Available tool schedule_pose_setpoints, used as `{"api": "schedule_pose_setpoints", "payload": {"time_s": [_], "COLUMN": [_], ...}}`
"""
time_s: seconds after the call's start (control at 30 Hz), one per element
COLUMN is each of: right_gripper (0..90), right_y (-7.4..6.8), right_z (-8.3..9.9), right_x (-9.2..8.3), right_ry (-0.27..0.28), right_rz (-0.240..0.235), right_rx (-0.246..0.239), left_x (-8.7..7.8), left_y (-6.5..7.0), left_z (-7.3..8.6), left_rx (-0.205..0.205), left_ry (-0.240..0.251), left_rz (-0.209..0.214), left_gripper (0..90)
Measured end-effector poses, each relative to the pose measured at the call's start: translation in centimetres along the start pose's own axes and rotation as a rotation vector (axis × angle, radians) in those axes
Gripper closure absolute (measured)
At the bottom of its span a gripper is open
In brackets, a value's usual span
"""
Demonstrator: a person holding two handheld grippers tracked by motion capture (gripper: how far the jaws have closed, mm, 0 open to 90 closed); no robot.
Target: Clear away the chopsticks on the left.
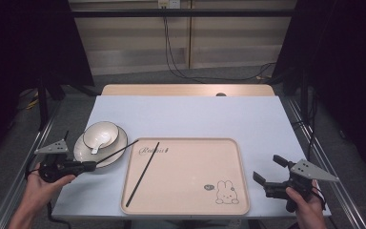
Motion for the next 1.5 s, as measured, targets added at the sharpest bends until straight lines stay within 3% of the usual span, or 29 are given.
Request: {"api": "schedule_pose_setpoints", "payload": {"time_s": [0.1, 0.13, 0.33, 0.37, 0.53, 0.6, 0.77, 1.13, 1.23, 1.27, 1.3, 1.5], "right_gripper": [1.7, 1.7, 1.7, 1.7, 1.7, 1.7, 1.7, 1.7, 1.7, 1.7, 1.7, 1.7], "right_y": [0.0, 0.0, -0.1, 0.0, 0.0, -0.1, -0.1, -0.1, -0.1, -0.1, -0.1, -0.1], "right_z": [0.0, 0.0, 0.0, 0.0, 0.0, 0.0, 0.0, 0.0, -0.1, 0.0, 0.0, 0.0], "right_x": [0.0, 0.0, 0.0, 0.0, 0.0, 0.0, 0.1, 0.1, 0.1, 0.1, 0.1, 0.1], "right_ry": [0.003, 0.003, 0.002, 0.003, 0.003, 0.002, 0.001, 0.0, 0.0, 0.0, 0.0, 0.0], "right_rz": [0.001, 0.0, -0.003, -0.003, -0.002, -0.002, -0.006, -0.002, -0.001, -0.001, -0.001, -0.001], "right_rx": [-0.001, 0.001, -0.003, -0.003, -0.004, -0.003, -0.008, -0.006, -0.006, -0.006, -0.006, -0.007], "left_x": [-0.1, -0.1, -0.1, 0.1, 0.9, 1.2, 1.9, 2.6, 2.8, 2.9, 3.2, 4.1], "left_y": [0.7, 0.8, 2.2, 3.1, 4.9, 5.8, 7.2, 9.3, 9.8, 9.9, 10.0, 10.1], "left_z": [0.1, 0.1, -0.2, -0.4, -1.0, -1.3, -2.0, -2.9, -3.2, -3.3, -3.5, -3.7], "left_rx": [-0.028, -0.041, -0.045, -0.045, -0.054, -0.058, -0.066, -0.104, -0.115, -0.122, -0.157, -0.204], "left_ry": [0.021, 0.023, 0.034, 0.043, 0.05, 0.067, 0.065, 0.085, 0.097, 0.096, 0.105, 0.103], "left_rz": [0.029, 0.019, 0.016, 0.025, 0.021, 0.043, 0.014, -0.03, -0.022, -0.023, -0.023, -0.038], "left_gripper": [85.6, 85.5, 85.5, 85.6, 85.5, 85.5, 85.5, 85.6, 85.6, 85.6, 85.5, 85.6]}}
Point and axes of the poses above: each handheld gripper's, and its own axes: x roughly forward along the jaws, z roughly out of its underside, y roughly to its right, the point moved 5 cm from there along x, roughly forward along the jaws, and after that the axes turned 12 degrees about -y, right-handed, at the moved point
